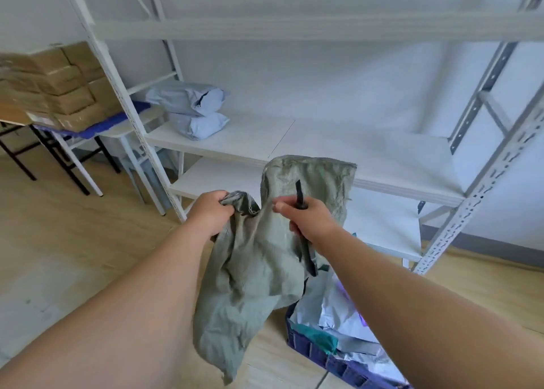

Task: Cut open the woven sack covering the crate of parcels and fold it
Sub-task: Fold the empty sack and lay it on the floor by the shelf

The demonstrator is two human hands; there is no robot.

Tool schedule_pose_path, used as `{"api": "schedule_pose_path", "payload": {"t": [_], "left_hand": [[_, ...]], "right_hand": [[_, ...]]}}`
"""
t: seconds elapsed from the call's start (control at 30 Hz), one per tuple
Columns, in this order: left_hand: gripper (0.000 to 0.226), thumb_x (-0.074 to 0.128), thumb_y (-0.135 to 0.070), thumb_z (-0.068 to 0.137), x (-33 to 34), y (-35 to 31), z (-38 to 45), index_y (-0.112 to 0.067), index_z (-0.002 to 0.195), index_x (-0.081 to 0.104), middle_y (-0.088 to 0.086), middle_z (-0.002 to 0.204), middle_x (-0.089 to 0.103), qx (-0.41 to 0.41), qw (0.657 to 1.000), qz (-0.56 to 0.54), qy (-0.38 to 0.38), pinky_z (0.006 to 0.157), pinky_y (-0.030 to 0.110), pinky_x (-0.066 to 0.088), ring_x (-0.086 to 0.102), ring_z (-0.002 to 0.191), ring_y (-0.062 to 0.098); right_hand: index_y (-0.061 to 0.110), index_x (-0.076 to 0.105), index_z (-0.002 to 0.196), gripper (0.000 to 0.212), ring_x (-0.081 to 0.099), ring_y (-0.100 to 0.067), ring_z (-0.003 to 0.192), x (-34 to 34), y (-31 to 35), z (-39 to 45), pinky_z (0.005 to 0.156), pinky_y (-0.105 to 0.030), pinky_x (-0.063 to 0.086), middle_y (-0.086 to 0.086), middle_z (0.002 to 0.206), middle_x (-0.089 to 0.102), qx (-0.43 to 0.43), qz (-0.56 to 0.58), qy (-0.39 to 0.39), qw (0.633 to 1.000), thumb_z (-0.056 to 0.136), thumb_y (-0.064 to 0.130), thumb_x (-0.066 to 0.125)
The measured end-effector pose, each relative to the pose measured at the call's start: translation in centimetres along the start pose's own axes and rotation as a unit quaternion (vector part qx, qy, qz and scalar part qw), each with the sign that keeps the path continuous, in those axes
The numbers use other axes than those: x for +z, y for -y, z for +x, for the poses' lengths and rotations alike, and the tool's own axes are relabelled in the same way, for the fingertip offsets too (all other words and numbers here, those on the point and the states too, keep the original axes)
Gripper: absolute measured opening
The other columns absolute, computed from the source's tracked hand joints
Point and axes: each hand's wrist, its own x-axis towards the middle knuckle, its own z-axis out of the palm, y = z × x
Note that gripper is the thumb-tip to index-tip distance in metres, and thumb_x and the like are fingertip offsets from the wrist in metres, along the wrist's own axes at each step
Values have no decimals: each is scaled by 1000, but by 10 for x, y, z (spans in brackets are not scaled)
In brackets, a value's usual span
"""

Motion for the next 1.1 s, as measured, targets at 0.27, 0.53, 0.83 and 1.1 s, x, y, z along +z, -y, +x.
{"api": "schedule_pose_path", "payload": {"t": [0.27,0.53,0.83,1.1], "left_hand": [[22,60,-14,91,-94,26,-26,-22,111,65,2,100,61,89,995,37,27,72,26,39,54,83,17],[16,59,-20,92,-159,79,-36,-26,107,61,1,97,60,68,996,1,-63,76,27,37,54,88,19],[29,59,-6,92,-157,78,-39,-30,106,60,-9,84,58,77,985,-152,-39,59,16,40,52,70,4],[23,56,-2,91,-154,63,-51,-23,99,63,-2,81,60,80,978,-191,-1,38,9,42,55,65,11]], "right_hand": [[24,31,146,77,55,-23,99,31,36,-11,70,-30,52,-2,146,21,-49,-400,-179,897,80,-4,61],[13,52,121,45,50,-30,111,54,5,-51,71,-38,49,-10,129,39,43,-440,-318,839,81,-3,63],[14,43,133,62,50,-31,114,46,-13,-88,69,-36,42,-8,137,31,97,-440,-349,821,78,-5,65],[18,42,137,60,50,-30,120,50,-18,-105,86,-39,49,-9,129,51,149,-458,-284,829,82,0,57]]}}
